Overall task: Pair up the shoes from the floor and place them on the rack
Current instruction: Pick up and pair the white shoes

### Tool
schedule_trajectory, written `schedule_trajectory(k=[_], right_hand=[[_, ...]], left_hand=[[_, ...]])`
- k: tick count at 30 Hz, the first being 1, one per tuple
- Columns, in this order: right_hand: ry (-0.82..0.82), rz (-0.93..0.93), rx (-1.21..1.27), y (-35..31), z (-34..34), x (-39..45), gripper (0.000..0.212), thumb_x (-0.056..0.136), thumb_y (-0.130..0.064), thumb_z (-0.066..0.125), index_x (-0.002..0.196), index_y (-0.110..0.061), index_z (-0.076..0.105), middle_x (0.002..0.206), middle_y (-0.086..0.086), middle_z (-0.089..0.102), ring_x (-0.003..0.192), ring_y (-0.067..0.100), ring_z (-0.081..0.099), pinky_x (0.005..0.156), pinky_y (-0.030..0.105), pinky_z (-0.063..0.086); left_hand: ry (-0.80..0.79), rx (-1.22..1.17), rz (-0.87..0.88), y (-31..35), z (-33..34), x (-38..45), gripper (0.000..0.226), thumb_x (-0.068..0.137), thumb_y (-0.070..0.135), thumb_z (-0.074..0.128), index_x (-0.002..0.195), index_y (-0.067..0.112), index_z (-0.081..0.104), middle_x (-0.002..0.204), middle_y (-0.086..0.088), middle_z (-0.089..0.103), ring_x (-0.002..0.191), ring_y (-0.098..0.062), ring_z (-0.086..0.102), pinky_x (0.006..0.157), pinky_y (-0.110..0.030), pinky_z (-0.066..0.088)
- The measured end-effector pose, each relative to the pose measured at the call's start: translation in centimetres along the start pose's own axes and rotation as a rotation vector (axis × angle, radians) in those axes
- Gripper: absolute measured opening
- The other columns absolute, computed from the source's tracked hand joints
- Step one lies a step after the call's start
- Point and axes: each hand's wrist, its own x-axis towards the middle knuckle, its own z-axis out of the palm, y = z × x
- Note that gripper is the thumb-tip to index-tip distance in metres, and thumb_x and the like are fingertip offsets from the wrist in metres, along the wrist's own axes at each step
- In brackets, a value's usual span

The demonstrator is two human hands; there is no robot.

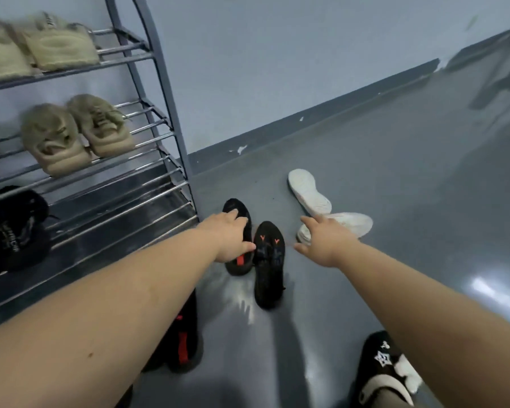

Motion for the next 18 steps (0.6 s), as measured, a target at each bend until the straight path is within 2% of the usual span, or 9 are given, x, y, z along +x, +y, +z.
schedule_trajectory(k=[13,18], right_hand=[[-0.124,0.141,0.066,10.4,3.8,8.1,0.071,0.091,-0.047,0.048,0.15,-0.021,0.018,0.156,0.007,0.022,0.141,0.029,0.026,0.11,0.04,0.03],[-0.136,0.17,0.097,12.6,4.7,14.4,0.066,0.092,-0.047,0.046,0.147,-0.018,0.026,0.151,0.009,0.031,0.138,0.03,0.031,0.111,0.042,0.032]], left_hand=[[-0.143,-0.126,0.071,6.0,2.8,13.7,0.071,0.094,0.051,0.039,0.151,0.019,0.011,0.16,-0.006,0.001,0.148,-0.025,0.007,0.12,-0.037,0.012],[-0.167,-0.289,0.043,6.3,3.4,20.4,0.071,0.094,0.051,0.039,0.151,0.017,0.013,0.16,-0.006,0.007,0.147,-0.022,0.011,0.119,-0.034,0.012]])
